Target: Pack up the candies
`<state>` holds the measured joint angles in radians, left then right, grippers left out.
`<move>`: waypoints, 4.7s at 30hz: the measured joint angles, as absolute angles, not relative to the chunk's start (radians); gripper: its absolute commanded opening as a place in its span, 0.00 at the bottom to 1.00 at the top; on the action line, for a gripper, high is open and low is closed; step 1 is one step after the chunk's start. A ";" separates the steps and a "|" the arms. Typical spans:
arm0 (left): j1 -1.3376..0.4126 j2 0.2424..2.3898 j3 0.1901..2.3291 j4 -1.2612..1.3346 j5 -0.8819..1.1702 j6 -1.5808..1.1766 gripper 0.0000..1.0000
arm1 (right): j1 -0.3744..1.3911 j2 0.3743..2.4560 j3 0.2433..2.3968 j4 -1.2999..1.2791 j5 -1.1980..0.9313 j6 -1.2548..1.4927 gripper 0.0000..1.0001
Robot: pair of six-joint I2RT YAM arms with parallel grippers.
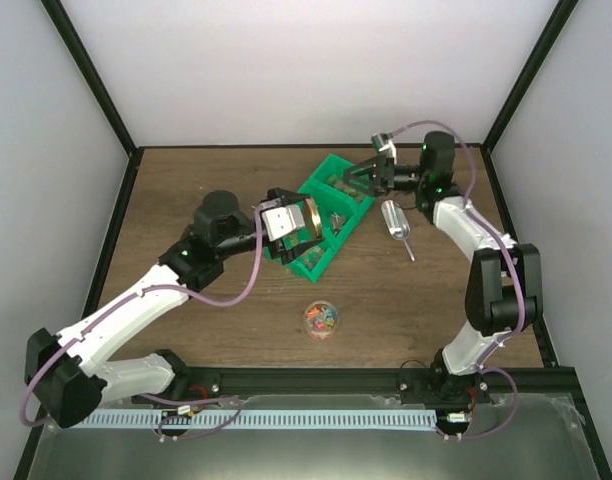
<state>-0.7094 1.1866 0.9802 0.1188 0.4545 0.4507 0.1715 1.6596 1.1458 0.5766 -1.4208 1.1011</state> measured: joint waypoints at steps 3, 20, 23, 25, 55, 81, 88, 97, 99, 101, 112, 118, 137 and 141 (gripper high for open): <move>-0.706 1.155 0.991 -0.069 0.471 0.508 0.88 | 0.124 1.662 1.279 0.078 -1.322 0.669 0.84; -0.838 1.416 1.051 -0.724 0.440 0.648 0.88 | 0.135 1.649 0.891 -0.741 -1.181 -0.027 0.85; -0.880 1.455 1.052 -0.739 0.419 0.628 0.88 | 0.147 1.642 0.855 -0.742 -1.195 -0.035 0.85; -0.899 1.488 1.053 -0.743 0.399 0.612 0.88 | 0.158 1.641 0.838 -0.740 -1.195 -0.036 0.84; -1.004 1.688 1.192 -0.765 0.276 0.551 0.91 | 0.336 1.753 0.788 -0.756 -1.268 -0.027 0.73; -0.949 1.743 1.245 -0.800 0.160 0.485 0.90 | 0.351 1.984 1.013 -0.668 -1.327 0.044 0.68; -0.943 1.770 1.282 -0.825 0.154 0.486 0.91 | 0.295 1.954 1.010 -0.721 -1.267 0.006 0.78; -0.943 1.798 1.316 -0.855 0.155 0.485 0.92 | 0.296 1.885 0.965 -0.786 -1.221 -0.060 0.76; -0.943 1.810 1.330 -0.860 0.157 0.484 0.91 | 0.306 1.885 0.965 -0.794 -1.219 -0.069 0.75; -0.943 1.817 1.339 -0.861 0.159 0.483 0.91 | 0.313 1.885 0.963 -0.797 -1.215 -0.071 0.73; -0.943 1.832 1.349 -0.862 0.168 0.474 0.96 | 0.343 1.884 0.939 -0.756 -1.182 -0.050 0.65; -0.942 1.834 1.347 -0.859 0.179 0.469 1.00 | 0.343 1.892 0.939 -0.757 -1.148 -0.051 0.62; -0.866 1.581 1.242 -0.746 0.350 0.515 0.56 | 0.343 1.897 0.939 -0.757 -1.142 -0.052 0.57; -0.878 1.604 1.218 -0.689 0.356 0.538 0.50 | 0.343 1.897 0.939 -0.758 -1.143 -0.056 0.56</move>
